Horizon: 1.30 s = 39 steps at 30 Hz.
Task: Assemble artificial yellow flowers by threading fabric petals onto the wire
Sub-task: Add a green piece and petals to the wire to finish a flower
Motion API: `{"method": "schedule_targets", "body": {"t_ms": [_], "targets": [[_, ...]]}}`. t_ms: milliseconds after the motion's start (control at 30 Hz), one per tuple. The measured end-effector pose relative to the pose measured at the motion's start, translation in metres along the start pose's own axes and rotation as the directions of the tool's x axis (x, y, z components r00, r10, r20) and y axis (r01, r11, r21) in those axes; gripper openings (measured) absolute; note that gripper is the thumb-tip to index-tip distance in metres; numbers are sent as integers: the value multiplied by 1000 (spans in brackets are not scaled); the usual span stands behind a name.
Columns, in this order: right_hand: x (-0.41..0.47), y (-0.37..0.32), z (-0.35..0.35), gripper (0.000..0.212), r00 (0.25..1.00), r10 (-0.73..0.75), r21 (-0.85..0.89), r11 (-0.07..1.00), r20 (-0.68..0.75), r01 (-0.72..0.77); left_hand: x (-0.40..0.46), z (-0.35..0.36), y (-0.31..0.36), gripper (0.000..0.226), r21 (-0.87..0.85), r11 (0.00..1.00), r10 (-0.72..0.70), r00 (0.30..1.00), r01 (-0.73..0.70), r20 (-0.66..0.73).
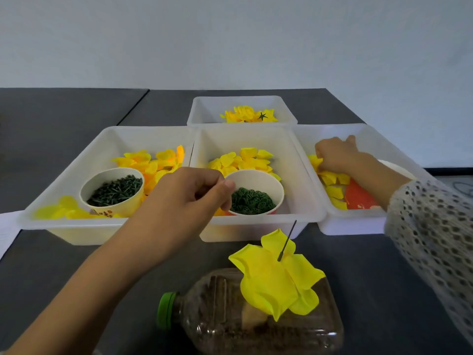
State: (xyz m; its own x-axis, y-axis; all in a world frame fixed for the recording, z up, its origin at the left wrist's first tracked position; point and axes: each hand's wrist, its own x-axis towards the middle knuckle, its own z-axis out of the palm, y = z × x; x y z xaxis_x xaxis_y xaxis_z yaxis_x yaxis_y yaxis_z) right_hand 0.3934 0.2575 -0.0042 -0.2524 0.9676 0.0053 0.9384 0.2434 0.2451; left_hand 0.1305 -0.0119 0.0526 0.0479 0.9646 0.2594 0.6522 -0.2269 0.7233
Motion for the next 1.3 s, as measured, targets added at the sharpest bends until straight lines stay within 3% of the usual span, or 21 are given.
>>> {"method": "schedule_targets", "body": {"t_ms": [200, 433, 600, 767, 867, 1033, 1100, 1167, 1233, 1300], "targets": [[-5, 15, -25, 27, 995, 43, 282, 959, -92, -16, -2, 3, 1, 39, -31, 999, 8, 1000, -7, 26], [-26, 36, -45, 35, 989, 91, 708, 706, -120, 21, -11, 1, 5, 38, -69, 998, -9, 999, 12, 34], [-68, 30, -76, 39, 991, 80, 892, 448, -108, 61, -17, 5, 12, 33, -112, 994, -11, 999, 15, 31], [-143, -6, -110, 33, 982, -117, 979, 126, -148, 162, -20, 14, 25, 21, -226, 974, -8, 1000, 6, -7], [-186, -26, -121, 37, 947, -277, 986, -75, -165, 150, -23, 19, 32, 38, -260, 965, 26, 1000, -28, -12], [-223, -52, -119, 39, 912, -370, 965, -248, -179, 88, -24, 23, 37, 60, -316, 947, 77, 996, -56, 52], [-225, -58, -112, 32, 938, -325, 957, -289, -118, 21, -24, 24, 37, 59, -311, 948, 84, 995, -64, 50], [-224, -59, -104, 25, 953, -302, 958, -264, 27, -111, -24, 25, 38, 54, -295, 954, 52, 999, -47, 9], [-225, -58, -96, 32, 930, -334, 957, -183, 155, -225, -24, 25, 36, 54, -280, 960, 20, 1000, -24, -18], [-225, -57, -88, 38, 921, -352, 956, -170, 167, -238, -24, 25, 34, 50, -254, 967, 3, 1000, -7, -18]]}}
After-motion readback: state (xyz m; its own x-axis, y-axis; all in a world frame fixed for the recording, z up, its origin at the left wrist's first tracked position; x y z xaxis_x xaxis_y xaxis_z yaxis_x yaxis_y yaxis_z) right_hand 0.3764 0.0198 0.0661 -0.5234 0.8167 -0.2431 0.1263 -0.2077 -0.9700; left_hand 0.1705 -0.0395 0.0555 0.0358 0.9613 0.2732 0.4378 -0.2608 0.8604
